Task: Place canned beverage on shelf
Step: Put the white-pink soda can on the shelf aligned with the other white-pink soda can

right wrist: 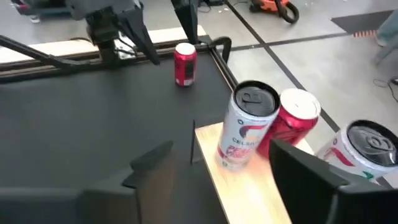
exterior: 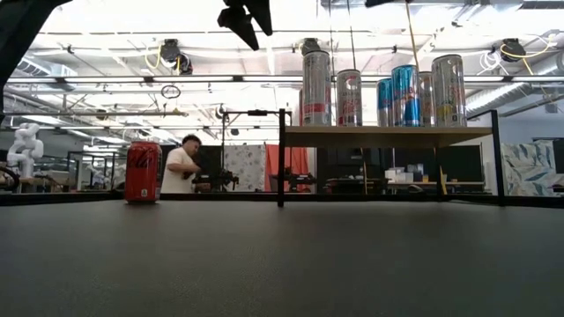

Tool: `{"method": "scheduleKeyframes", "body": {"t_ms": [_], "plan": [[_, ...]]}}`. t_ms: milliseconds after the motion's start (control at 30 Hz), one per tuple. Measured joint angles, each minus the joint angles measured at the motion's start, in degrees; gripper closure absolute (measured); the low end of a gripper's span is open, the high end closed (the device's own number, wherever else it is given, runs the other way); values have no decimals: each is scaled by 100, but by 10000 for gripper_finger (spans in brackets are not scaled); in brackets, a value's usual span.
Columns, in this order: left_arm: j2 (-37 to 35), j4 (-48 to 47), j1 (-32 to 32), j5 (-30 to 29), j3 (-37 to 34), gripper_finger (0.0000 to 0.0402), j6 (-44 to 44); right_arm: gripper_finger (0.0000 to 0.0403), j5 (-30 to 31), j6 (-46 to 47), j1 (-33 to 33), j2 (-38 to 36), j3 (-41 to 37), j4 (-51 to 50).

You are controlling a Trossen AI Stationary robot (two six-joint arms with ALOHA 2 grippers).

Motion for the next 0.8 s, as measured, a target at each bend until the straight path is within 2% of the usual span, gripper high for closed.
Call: {"method": "scheduleKeyframes", "body": {"t_ms": [133, 267, 567, 800], "plan": [[0, 0, 0, 0, 0, 91, -16, 137, 71, 12, 2, 48, 0, -128], [2, 3, 0, 0, 0, 91, -33, 122, 42, 23, 0, 44, 0, -120], [2, 11, -2, 0, 0, 91, -195, 120, 42, 21, 1, 45, 0, -126], [2, 11, -15, 0, 0, 91, -4, 119, 197, 70, 2, 45, 0, -47]]}}
